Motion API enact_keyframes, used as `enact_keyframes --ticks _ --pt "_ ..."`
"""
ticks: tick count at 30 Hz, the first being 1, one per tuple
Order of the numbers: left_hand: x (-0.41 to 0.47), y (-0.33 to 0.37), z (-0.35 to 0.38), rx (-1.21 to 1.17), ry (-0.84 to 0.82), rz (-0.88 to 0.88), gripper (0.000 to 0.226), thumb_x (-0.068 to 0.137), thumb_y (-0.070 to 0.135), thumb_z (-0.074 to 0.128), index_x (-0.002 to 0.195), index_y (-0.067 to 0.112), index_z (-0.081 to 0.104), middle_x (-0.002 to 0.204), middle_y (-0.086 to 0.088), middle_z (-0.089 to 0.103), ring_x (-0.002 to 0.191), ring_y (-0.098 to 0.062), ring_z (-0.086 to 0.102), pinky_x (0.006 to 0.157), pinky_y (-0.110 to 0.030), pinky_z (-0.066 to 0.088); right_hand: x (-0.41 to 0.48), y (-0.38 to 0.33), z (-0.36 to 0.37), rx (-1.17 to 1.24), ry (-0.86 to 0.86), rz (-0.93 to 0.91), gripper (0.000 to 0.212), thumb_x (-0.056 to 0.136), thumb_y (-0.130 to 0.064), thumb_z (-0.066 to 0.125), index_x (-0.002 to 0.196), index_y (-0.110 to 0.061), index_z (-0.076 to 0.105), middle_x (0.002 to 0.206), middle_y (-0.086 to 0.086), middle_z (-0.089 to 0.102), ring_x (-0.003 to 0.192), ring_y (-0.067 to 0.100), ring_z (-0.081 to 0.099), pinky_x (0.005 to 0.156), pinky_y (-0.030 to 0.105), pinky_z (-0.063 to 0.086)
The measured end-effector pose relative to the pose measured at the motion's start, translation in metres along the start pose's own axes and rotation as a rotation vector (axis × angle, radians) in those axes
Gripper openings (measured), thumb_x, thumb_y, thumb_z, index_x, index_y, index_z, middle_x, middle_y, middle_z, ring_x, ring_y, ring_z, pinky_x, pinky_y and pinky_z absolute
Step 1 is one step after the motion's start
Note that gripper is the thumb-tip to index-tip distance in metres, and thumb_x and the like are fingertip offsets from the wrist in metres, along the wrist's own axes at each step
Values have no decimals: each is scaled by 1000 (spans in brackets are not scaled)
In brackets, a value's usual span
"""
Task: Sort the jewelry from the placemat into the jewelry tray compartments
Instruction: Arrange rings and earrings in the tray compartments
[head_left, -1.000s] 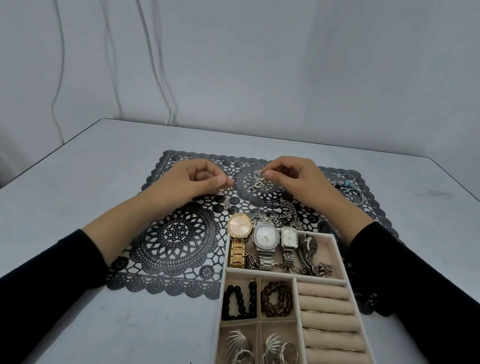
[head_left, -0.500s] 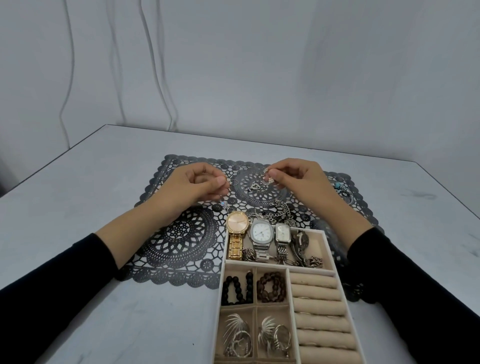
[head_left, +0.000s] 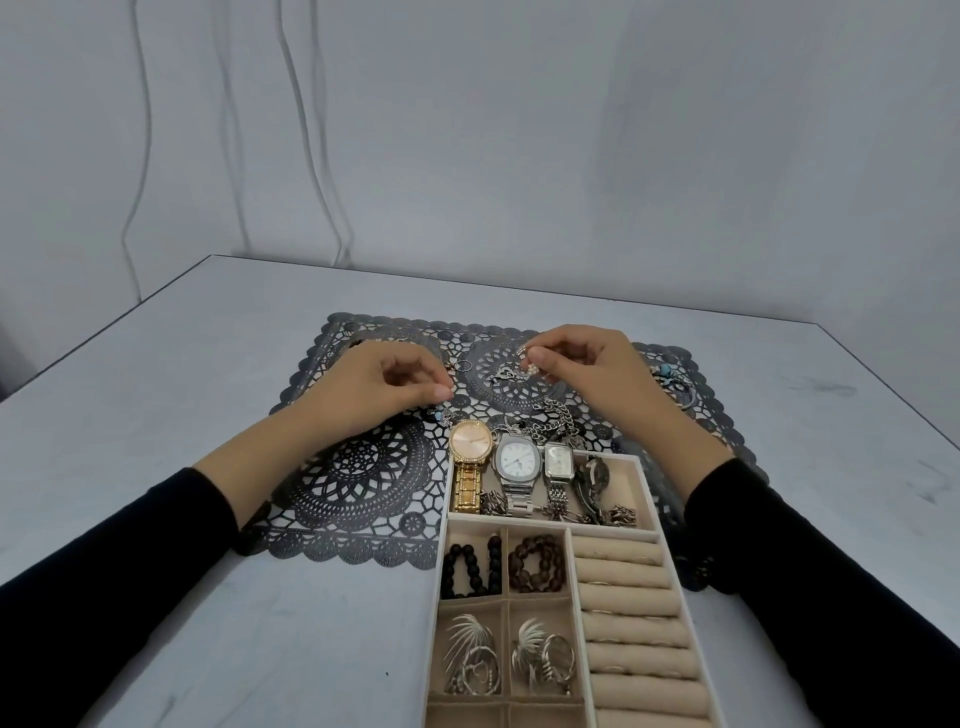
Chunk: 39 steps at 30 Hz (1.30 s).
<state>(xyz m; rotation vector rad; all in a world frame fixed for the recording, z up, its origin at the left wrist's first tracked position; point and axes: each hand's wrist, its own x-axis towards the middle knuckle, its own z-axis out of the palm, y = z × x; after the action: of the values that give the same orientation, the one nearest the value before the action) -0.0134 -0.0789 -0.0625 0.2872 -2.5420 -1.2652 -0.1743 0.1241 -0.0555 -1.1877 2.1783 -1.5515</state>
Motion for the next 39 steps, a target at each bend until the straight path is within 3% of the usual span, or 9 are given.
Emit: enact_keyframes --ticks 5,9,16,21,28,32,39 --pt "-1 -1 -4 45 -114 49 11 80 22 78 91 24 77 87 10 77 86 -4 71 83 -12 50 0 2 0 5 -4 3 12 87 -25 68 97 -22 74 85 2 74 74 14 66 72 27 56" --pt "-1 -2 -6 100 -135 72 14 79 20 79 92 26 78 86 12 76 87 -3 71 88 -18 53 1 4 -1 17 -11 5 13 87 -24 69 98 -21 74 86 1 75 76 14 67 74 29 56" --pt "-3 -5 -6 251 -119 210 14 80 20 78 93 28 79 89 19 75 88 3 69 87 -22 55 0 1 -1 55 -33 28 12 87 -19 68 98 -18 74 86 1 75 71 4 67 67 15 52" --pt "-1 -6 -5 305 -110 267 9 83 19 77 90 25 77 89 18 74 88 2 68 84 -25 56 -1 0 -1 72 -27 34 11 86 -19 68 96 -19 74 85 5 74 73 12 66 69 21 56" --pt "-7 2 2 -33 89 116 6 83 14 76 88 16 75 86 2 76 77 -6 70 71 -17 54 -6 -4 -5 108 -3 33 13 86 -17 69 98 -17 74 83 4 75 70 14 66 69 28 57" --pt "-12 12 3 -278 208 75 9 80 13 77 88 13 74 87 -11 75 82 -19 72 78 -24 58 -14 -12 -7 179 43 46 14 86 -14 69 98 -8 73 78 5 73 62 8 64 52 14 48" --pt "-25 28 3 -405 322 64 11 77 15 79 86 17 73 82 7 76 81 -6 71 77 -16 54 -35 -27 -15 326 132 69 20 83 -13 72 101 -4 73 93 17 73 71 15 65 60 15 52"
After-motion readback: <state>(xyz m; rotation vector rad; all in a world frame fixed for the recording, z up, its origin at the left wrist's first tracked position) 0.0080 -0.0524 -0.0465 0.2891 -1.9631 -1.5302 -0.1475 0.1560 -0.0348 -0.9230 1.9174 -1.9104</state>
